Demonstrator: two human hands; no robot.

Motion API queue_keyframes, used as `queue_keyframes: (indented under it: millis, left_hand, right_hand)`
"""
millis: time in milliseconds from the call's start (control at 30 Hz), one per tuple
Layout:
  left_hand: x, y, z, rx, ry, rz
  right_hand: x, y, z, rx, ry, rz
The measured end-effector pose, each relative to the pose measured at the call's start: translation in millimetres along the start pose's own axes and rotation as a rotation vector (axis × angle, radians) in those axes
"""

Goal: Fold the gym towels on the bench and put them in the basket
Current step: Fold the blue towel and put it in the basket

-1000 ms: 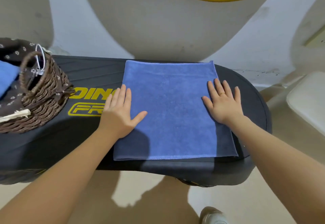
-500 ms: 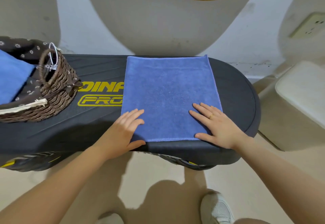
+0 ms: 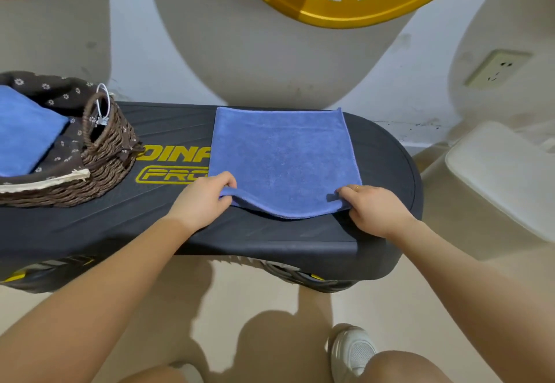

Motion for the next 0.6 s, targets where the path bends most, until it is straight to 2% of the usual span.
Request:
queue_keyframes:
  millis: [67, 133, 200, 333, 433, 500, 600]
  left_hand:
    - [-4.5, 11.5, -4.4, 0.096, 0.096, 0.233]
    - [-6.7, 16.0, -6.8, 0.128, 0.147, 0.390]
    - [-3.9, 15.6, -6.2, 0.073, 0.136, 0.381]
    - [-0.6, 4.5, -2.3, -0.120, 0.085, 0.327]
    - [-0.3, 7.5, -8.9, -0.156, 0.094, 0.399]
    - [-3.2, 15.7, -16.9, -0.099, 0.138, 0.555]
    - [-14.9, 26.1, -31.0, 0.074, 0.253, 0.807]
  right_hand:
    - [9.8, 5.1, -2.3, 0.035, -0.128, -0.118]
    - [18.7, 10.0, -2.4, 0.105, -0.239, -0.409]
    - [24.1, 10.9, -0.8, 0.120, -0.315, -0.673]
    - [20.7, 6.1, -0.8, -0.067, -0.331, -0.859]
    - [26.3, 7.9, -11.9, -0.085, -0.348, -1.027]
    - [33.2, 15.4, -25.0, -0.005, -0.352, -1.104]
    - [41.6, 29.7, -46.7, 0.147, -0.389, -1.176]
Point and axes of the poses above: each hand's wrist, its own z-axis away from the middle knuckle, its own y-axis out of the back of the hand, x = y × z, the point moved 7 cm from there along -z, towards the middle knuckle, and after that the axes turned 1 degree about -z, right-handed, at the moved point
